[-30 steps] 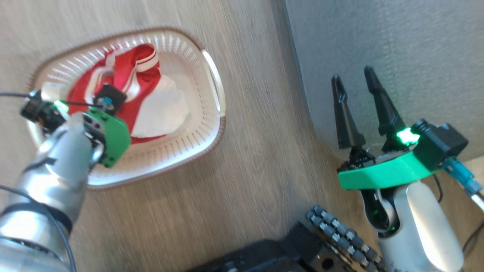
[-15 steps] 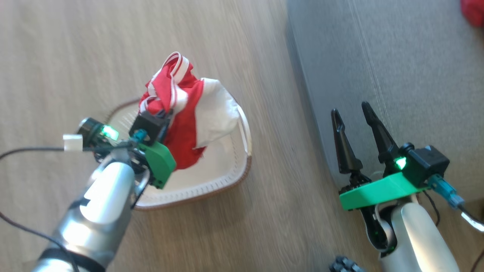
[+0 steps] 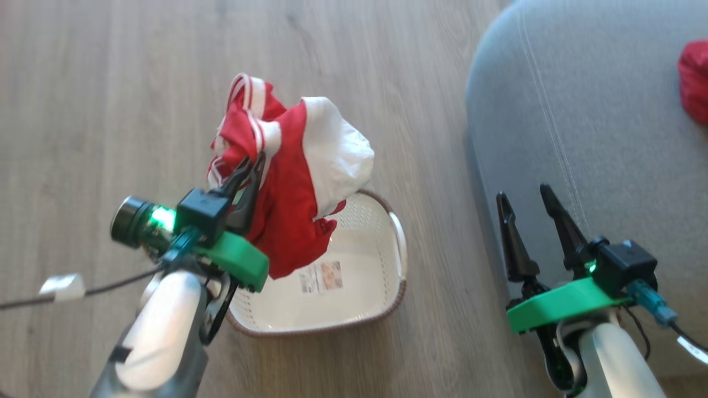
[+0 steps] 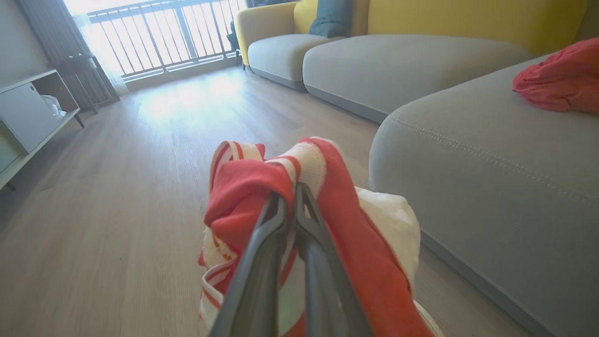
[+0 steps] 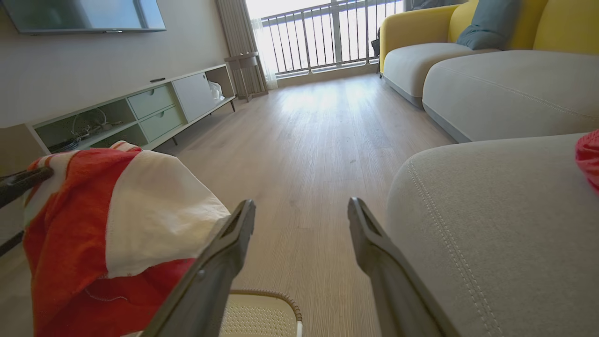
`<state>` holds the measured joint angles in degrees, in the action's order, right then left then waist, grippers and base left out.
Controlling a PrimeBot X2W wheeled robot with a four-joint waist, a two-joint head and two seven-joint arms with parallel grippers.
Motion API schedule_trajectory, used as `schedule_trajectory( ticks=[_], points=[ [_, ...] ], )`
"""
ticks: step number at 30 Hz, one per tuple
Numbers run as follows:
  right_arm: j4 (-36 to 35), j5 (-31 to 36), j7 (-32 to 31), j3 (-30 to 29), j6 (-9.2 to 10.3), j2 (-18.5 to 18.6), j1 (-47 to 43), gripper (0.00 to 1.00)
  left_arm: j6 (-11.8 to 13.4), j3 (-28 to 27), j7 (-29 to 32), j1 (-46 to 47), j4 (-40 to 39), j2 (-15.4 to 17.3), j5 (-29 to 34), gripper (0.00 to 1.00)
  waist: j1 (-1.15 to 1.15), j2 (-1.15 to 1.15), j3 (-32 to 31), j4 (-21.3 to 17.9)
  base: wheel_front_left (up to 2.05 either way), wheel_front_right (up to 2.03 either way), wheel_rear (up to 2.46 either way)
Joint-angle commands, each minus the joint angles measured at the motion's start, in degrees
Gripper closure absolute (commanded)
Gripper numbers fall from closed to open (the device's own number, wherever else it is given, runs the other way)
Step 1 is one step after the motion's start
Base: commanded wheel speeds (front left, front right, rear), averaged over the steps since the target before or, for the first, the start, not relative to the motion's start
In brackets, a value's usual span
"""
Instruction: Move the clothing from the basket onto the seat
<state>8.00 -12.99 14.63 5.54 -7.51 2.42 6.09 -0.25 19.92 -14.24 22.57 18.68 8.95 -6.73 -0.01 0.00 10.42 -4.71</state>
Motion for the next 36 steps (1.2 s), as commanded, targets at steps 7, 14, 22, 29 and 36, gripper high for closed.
schedule_trajectory(
  ticks=[7,14,22,29,36],
  points=[
    [-1.07,0.26,0.37,0.65,0.02,0.45,-1.87,0.0,0.01,-10.19,-0.75,-3.9,-10.71,-1.68,0.73,1.0,0.01,0.0,-5.92,3.65,0.0,0.0,0.0],
    [-0.63,0.51,0.37,1.21,0.02,0.45,-2.96,0.0,-1.32,-15.0,-0.75,-6.3,-16.26,-3.65,2.02,1.0,0.01,0.0,-8.43,4.45,0.0,0.0,0.0],
    [-0.51,0.45,0.37,1.38,0.02,0.45,-3.32,0.0,-2.69,-16.8,-0.75,-6.15,-23.45,-4.83,3.84,1.0,0.01,0.0,-9.62,4.71,0.0,0.0,0.0],
    [-0.59,0.35,0.37,1.47,0.02,0.45,-3.47,0.0,-4.17,-14.95,-0.75,-5.68,-27.78,-5.32,4.43,1.0,0.01,0.0,-9.81,4.74,0.0,0.0,0.0],
    [-0.82,0.27,0.37,0.97,0.02,0.45,-3.99,0.0,-6.34,-9.33,-0.75,-6.28,-28.83,-5.1,4.81,1.0,0.01,0.0,-10.11,4.75,0.0,0.0,0.0]
  ],
)
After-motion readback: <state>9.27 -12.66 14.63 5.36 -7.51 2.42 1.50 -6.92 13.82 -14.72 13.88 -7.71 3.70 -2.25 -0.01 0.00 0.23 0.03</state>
